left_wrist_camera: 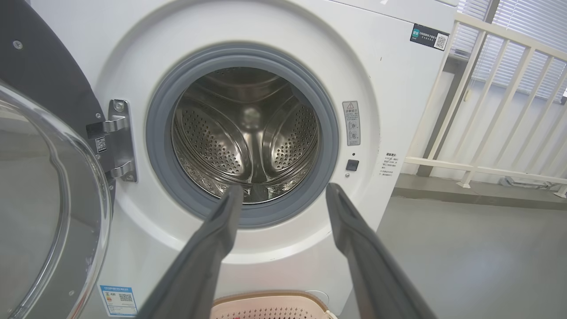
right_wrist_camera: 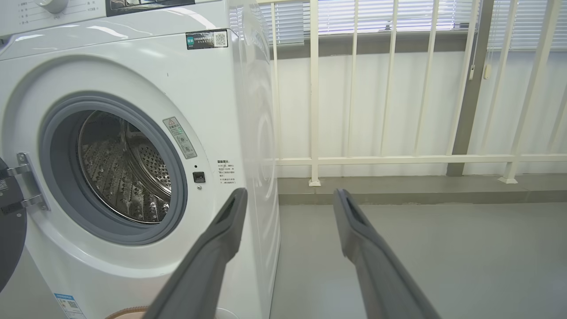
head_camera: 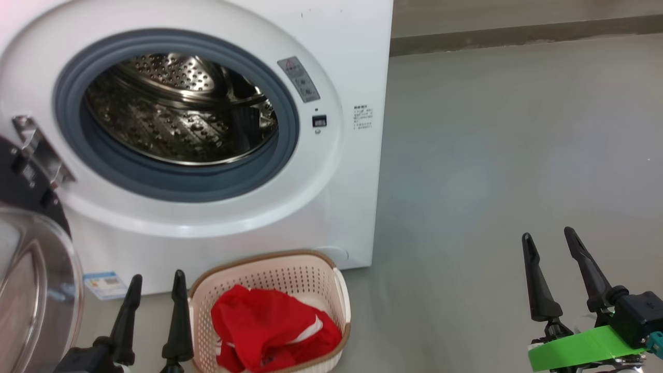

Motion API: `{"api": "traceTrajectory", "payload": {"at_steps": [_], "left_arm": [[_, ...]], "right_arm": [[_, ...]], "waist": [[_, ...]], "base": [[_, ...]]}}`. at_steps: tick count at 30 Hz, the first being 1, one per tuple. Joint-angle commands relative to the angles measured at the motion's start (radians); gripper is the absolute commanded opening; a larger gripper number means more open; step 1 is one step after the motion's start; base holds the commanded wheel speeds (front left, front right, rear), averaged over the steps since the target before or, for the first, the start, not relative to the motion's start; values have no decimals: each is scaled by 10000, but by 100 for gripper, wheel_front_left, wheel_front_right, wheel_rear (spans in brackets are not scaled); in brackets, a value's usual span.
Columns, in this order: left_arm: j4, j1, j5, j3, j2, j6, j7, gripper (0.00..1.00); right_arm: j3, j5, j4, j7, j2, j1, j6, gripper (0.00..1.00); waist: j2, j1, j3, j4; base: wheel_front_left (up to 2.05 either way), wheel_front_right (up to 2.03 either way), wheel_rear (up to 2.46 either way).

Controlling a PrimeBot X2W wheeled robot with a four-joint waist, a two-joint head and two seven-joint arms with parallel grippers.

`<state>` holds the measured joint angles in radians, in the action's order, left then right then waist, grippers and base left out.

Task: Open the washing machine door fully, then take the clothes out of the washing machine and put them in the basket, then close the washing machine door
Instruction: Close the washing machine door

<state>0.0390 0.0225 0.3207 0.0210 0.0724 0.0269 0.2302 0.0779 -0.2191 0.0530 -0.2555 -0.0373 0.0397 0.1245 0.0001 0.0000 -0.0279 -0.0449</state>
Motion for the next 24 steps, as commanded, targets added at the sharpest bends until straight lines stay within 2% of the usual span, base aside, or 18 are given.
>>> {"api": "traceTrajectory", "payload": {"at_steps": [1, 10, 24], "left_arm": [[-320, -113, 49, -295, 101, 53, 34, 100], [-366, -109, 32, -122, 164, 8, -42, 100], [-484, -164, -86, -20, 250, 234, -93, 100]], "right_arm": [[-270, 4, -251, -63, -129, -187, 62, 100], [-260, 29, -263, -63, -129, -201, 62, 100], [-305, -9, -241, -63, -129, -222, 62, 100]], "waist": [[-1, 0, 18, 30], [-1, 0, 93, 184], [-1, 0, 121, 361]], "base": [[-149, 149, 0], [-91, 91, 0], [-3, 3, 0]]}}
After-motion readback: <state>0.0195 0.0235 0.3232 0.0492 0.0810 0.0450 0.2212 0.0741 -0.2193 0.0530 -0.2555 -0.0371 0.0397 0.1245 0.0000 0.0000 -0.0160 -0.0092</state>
